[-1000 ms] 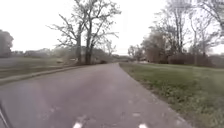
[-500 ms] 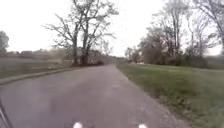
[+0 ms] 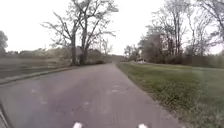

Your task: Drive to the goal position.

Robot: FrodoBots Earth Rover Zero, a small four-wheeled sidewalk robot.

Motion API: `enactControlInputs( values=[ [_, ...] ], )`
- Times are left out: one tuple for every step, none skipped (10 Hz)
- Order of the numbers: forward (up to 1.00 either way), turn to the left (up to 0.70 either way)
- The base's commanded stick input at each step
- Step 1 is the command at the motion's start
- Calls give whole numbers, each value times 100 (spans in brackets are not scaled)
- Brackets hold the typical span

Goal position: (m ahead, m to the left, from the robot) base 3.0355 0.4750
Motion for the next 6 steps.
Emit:
enactControlInputs(
  values=[
    [100, 0],
    [100, 0],
    [100, 0],
    [100, 27],
    [100, 36],
    [100, 34]
  ],
)
